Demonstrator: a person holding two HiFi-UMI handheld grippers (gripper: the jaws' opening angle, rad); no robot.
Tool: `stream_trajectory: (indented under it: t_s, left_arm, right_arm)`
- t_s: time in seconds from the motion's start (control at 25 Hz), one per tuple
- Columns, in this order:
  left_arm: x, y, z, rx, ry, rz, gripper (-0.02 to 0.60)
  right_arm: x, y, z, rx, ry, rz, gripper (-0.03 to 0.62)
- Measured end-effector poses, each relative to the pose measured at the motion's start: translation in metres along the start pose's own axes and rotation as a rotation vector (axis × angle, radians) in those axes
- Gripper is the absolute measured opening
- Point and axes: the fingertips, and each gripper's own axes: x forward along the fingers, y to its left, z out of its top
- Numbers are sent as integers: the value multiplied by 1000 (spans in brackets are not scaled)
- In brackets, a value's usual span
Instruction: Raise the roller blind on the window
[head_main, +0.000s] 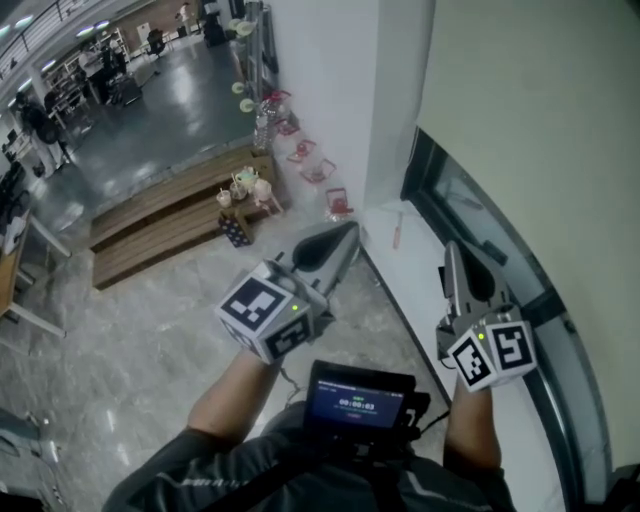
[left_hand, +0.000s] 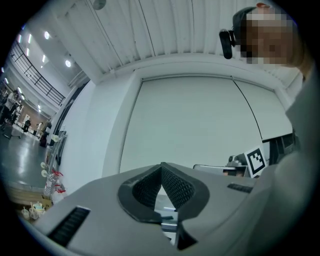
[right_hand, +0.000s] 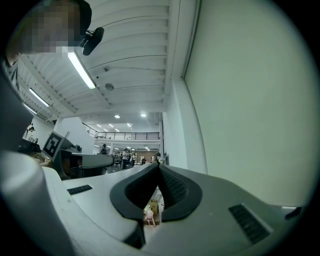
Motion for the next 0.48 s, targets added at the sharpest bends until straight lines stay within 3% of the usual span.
stream_trajectory:
  t_s: [0.36, 0.48]
  left_arm:
    - [8, 68, -7, -66, 9, -19, -12]
    - [12, 84, -11, -53, 14, -42, -11]
  right_arm:
    - [59, 5, -9, -10, 17, -55, 2]
    - [74, 3, -13, -25, 40, -88, 2]
